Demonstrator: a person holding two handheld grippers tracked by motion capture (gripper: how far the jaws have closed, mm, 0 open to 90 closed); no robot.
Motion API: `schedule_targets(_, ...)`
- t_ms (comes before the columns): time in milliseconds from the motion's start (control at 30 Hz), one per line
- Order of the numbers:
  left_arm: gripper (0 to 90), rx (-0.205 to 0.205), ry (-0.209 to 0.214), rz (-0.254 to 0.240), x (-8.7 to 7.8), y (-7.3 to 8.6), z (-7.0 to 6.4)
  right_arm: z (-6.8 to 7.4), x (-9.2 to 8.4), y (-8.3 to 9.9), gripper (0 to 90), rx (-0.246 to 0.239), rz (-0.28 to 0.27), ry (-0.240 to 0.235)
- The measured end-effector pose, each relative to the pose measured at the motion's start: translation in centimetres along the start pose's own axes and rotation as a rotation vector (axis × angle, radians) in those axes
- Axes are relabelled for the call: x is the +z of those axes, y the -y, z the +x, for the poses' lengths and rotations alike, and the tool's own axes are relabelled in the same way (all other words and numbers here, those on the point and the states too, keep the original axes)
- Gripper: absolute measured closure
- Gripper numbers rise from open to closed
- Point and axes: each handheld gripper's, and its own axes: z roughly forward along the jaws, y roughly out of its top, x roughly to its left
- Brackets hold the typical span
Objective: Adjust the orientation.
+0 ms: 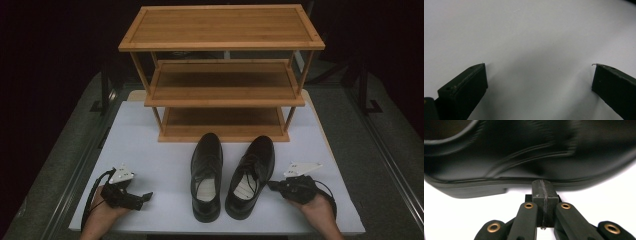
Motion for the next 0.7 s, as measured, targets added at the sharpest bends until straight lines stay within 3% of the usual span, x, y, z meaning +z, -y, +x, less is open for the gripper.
schedule_targets(67, 0.0, 0.000, -0.002, -0.002, 0.0, 0.0, 0.0, -1.4, -0.7, -0.3, 89.7, 0.027, -0.030, 0.042)
schedule_targets(267, 0.0, 0.001, -0.002, -0.002, 0.0, 0.0, 0.0, -3.9, -0.7, -1.3, 89.8, 0.066, -0.053, 0.094)
schedule_targets(433, 0.0, -0.002, -0.002, -0.005, 0.0, 0.0, 0.0, -6.4, 0.6, -2.7, 89.8, 0.108, -0.046, 0.132)
schedule_targets(700, 0.0, -0.001, -0.001, -0.002, 0.0, 0.0, 0.0, -8.8, 2.8, -3.6, 89.9, 0.154, -0.014, 0.166)
